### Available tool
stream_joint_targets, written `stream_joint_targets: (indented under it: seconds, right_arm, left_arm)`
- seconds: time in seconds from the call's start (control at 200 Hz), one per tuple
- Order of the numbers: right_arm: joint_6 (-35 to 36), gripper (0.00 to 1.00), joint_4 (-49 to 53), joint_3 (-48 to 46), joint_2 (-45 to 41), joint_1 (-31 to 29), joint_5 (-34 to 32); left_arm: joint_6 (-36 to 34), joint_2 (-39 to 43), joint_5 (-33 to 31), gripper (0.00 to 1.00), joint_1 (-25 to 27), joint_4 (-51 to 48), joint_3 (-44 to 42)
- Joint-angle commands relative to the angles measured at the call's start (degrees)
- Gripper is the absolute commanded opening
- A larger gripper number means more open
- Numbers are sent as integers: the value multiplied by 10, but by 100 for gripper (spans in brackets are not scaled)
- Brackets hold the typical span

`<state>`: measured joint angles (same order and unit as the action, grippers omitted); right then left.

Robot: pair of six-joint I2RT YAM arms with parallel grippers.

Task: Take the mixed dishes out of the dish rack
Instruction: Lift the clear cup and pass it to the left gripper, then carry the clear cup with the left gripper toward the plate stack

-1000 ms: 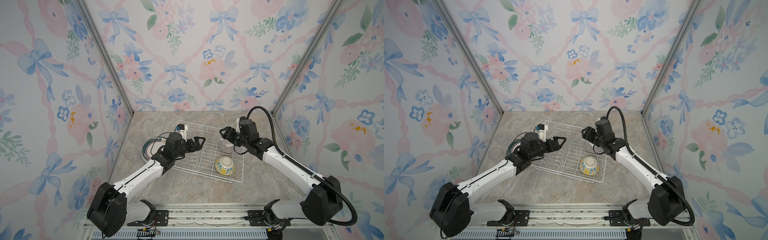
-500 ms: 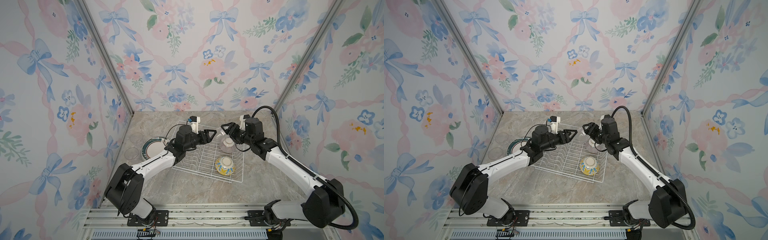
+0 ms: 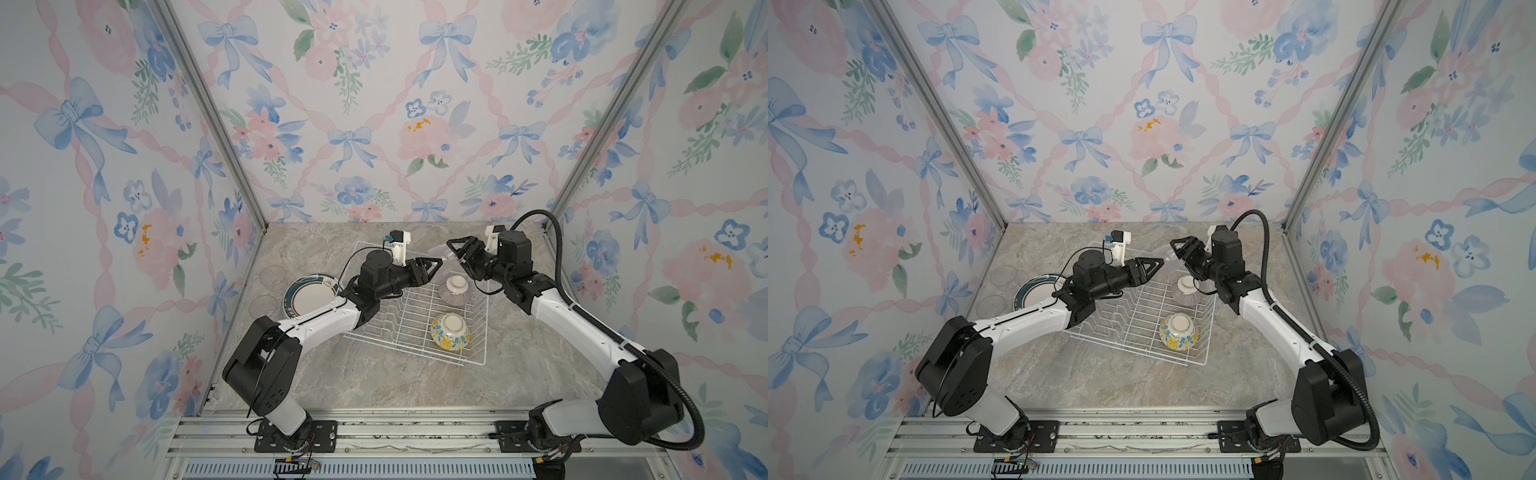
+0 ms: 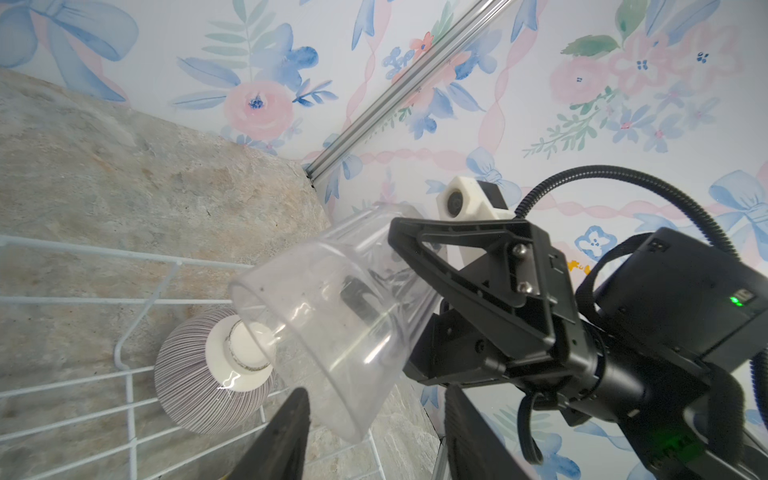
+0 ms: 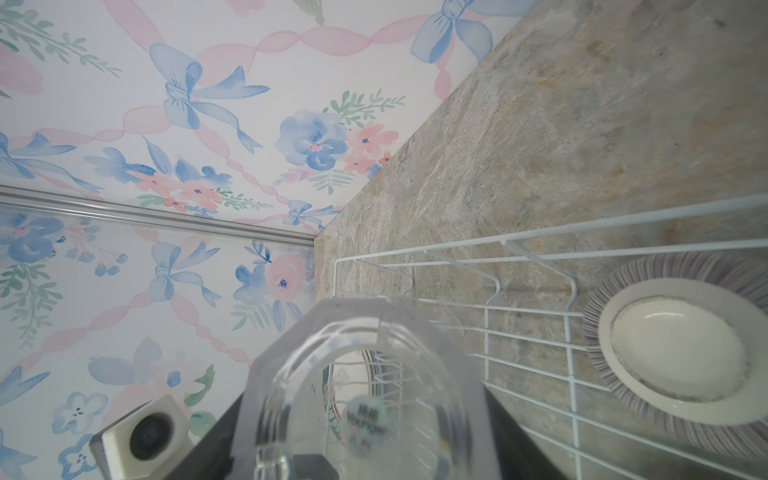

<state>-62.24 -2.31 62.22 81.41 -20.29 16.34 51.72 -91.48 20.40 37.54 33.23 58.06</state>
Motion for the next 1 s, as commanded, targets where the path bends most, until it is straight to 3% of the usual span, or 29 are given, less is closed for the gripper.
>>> stream_joint_targets:
  seconds: [0.0,0.34,0.47,0.575,0.69,0.84,0.995]
  right_arm:
    - [-40,63,-71,-1,14,0,39]
    - [-64,62,-90,-5,17,-10,42]
    - [-68,62,-93,-6,18,-15,42]
    - [-71,62,-93,-8,19,-16,41]
    - [-68,62,-90,-9,18,-18,40]
    - [-60,66,-87,-20,8,-19,38]
    - [-20,82,-39,-18,-10,-20,18]
  left_arm:
    - [1,-10,-12,52,3,35,16]
    - [4,-60,-9,44,3,56,53]
    - [5,-82,-7,33,3,57,76]
    - [-4,-91,-9,12,3,57,86]
    - [-35,-78,-40,0,7,52,74]
    - [-72,-57,-74,0,8,8,69]
    - [-90,-24,-110,0,9,-29,55]
